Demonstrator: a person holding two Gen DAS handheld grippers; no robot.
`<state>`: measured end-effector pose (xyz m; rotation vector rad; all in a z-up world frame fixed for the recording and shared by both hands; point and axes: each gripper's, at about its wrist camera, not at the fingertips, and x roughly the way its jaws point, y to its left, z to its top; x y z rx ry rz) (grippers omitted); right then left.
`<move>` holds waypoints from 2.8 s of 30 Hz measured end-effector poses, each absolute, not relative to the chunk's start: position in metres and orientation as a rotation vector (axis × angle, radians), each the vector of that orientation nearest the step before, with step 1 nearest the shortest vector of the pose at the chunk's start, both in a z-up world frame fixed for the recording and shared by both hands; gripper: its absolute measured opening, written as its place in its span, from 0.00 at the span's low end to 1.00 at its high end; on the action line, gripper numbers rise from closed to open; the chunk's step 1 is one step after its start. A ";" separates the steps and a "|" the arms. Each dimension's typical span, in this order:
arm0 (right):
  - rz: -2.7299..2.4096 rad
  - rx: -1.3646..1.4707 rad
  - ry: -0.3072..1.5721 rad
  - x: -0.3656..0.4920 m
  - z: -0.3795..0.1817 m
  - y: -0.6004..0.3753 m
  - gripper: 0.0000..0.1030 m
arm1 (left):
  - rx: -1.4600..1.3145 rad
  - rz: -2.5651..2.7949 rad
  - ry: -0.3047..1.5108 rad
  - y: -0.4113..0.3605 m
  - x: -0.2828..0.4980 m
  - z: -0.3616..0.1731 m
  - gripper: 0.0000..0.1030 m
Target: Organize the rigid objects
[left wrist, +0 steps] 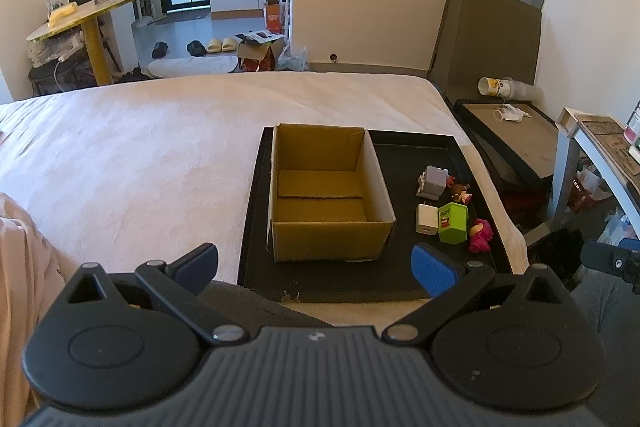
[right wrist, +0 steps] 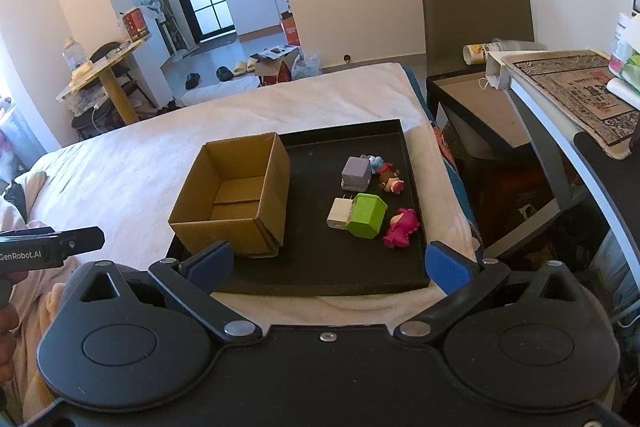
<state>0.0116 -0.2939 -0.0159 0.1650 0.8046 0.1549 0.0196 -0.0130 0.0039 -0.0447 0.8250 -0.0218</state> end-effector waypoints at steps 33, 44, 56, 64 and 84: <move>0.197 0.222 0.947 0.116 -0.061 -0.304 0.84 | -0.138 0.052 0.942 0.006 0.124 -0.041 0.82; 0.203 0.259 1.045 0.163 -0.088 -0.310 0.68 | -0.179 0.100 1.044 0.020 0.167 -0.072 0.61; 0.227 0.282 1.168 0.215 -0.119 -0.315 0.56 | -0.184 0.123 1.116 0.023 0.198 -0.102 0.44; 0.241 0.294 1.234 0.237 -0.145 -0.309 0.52 | -0.189 0.142 1.156 0.030 0.213 -0.116 0.29; 0.213 0.250 1.361 0.278 -0.192 -0.299 0.44 | -0.219 0.189 1.221 0.033 0.236 -0.136 0.09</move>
